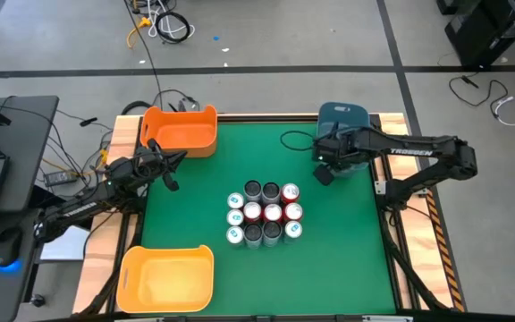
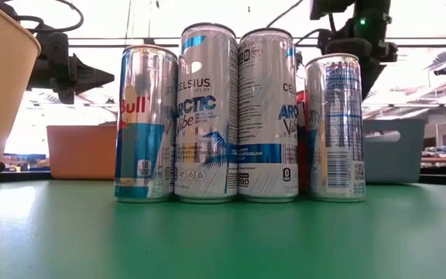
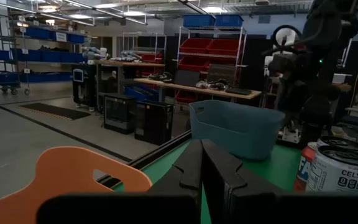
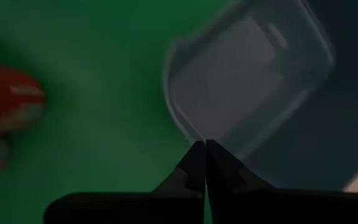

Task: Sort soda cans
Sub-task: Adjust the blue bin, then put the white-blue soda can into the blue bin

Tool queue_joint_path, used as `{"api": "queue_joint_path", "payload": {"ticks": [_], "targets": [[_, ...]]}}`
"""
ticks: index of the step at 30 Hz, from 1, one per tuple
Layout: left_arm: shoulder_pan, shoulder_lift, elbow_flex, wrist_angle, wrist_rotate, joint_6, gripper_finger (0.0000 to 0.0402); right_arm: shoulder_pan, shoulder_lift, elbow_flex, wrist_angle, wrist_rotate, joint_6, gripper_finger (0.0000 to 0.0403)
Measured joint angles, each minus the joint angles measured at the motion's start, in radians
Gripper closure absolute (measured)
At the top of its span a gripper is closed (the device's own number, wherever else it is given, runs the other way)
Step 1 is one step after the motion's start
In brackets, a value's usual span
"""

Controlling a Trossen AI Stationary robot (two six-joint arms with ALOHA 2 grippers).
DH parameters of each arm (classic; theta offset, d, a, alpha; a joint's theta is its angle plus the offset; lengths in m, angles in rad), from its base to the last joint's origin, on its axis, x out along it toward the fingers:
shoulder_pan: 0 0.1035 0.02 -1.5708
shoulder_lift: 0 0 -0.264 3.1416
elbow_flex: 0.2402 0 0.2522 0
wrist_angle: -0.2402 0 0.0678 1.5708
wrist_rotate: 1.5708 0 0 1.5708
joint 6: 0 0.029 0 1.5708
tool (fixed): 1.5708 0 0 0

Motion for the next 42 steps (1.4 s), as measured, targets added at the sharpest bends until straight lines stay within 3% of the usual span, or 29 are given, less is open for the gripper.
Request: {"api": "queue_joint_path", "payload": {"ticks": [5, 9, 12, 16, 32, 42], "targets": [[0.0, 0.0, 0.0, 0.0, 0.0, 0.0, 0.0391, 0.01, 0.028, -0.017, 0.027, -0.017, -0.001, 0.0402], [0.0, 0.0, 0.0, 0.0, 0.0, 0.0, 0.0391, 0.038, 0.047, -0.055, 0.19, -0.081, 0.0, 0.0402], [0.0, 0.0, 0.0, 0.0, 0.0, 0.0, 0.0391, 0.043, 0.069, -0.077, 0.244, -0.072, 0.038, 0.0402], [0.0, 0.0, 0.0, 0.0, 0.0, 0.0, 0.0391, 0.029, 0.111, -0.08, 0.2, -0.003, 0.066, 0.0402], [0.0, 0.0, 0.0, 0.0, 0.0, 0.0, 0.0391, 0.018, 0.084, -0.076, 0.044, 0.017, 0.077, 0.0402], [0.0, 0.0, 0.0, 0.0, 0.0, 0.0, 0.0391, 0.067, 0.016, 0.085, 0.097, 0.038, -0.055, 0.0394]]}}
